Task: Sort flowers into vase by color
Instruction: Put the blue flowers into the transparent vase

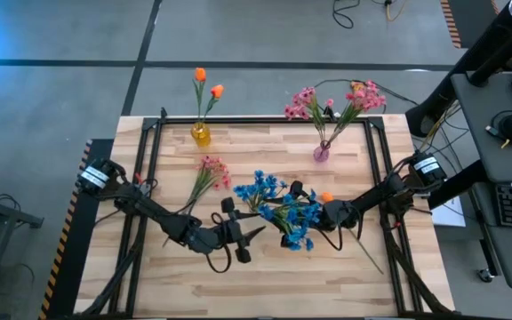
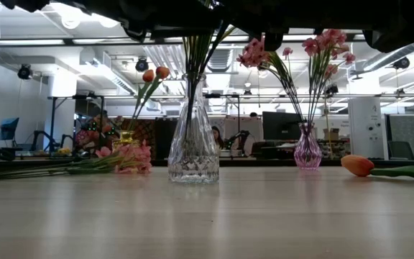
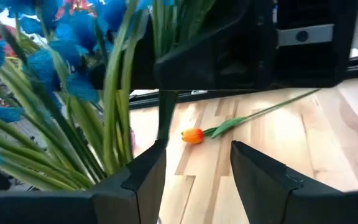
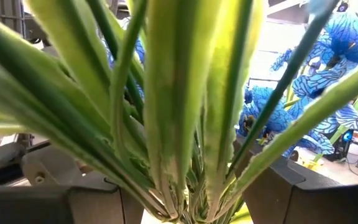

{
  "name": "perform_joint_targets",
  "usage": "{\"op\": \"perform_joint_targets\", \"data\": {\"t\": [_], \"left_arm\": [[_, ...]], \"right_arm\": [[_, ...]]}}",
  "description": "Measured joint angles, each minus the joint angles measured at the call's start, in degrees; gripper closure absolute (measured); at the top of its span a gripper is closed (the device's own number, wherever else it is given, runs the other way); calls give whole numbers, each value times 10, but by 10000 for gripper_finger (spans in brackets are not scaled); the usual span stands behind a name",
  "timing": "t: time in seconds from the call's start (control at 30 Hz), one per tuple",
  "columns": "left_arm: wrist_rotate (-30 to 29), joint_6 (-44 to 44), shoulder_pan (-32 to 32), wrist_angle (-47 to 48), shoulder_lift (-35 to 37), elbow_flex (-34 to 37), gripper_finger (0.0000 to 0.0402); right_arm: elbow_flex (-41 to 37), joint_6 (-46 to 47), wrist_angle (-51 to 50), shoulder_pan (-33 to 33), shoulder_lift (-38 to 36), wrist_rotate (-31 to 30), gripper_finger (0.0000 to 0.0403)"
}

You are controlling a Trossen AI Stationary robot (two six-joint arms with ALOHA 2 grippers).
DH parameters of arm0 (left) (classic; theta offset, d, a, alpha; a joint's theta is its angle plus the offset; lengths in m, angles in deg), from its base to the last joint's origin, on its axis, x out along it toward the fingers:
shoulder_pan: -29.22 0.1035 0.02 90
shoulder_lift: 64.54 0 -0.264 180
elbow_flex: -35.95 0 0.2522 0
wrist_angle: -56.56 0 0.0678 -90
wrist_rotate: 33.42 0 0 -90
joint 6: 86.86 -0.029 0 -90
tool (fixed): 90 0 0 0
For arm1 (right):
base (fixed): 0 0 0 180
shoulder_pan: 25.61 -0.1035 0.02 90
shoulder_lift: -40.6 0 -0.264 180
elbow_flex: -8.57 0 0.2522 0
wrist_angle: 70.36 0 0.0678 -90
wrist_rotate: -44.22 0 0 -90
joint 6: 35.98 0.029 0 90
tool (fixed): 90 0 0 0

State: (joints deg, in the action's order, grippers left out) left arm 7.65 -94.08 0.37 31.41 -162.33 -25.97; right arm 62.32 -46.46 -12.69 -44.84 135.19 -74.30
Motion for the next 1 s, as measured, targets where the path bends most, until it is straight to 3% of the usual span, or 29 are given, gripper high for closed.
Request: {"op": "perform_joint_targets", "data": {"t": [0.77,1.0], "left_arm": [[0,-41,31,-26,0,0,240],[0,-43,32,-26,0,0,269]], "right_arm": [[0,0,0,0,0,0,197],[0,0,0,0,0,0,197]]}}
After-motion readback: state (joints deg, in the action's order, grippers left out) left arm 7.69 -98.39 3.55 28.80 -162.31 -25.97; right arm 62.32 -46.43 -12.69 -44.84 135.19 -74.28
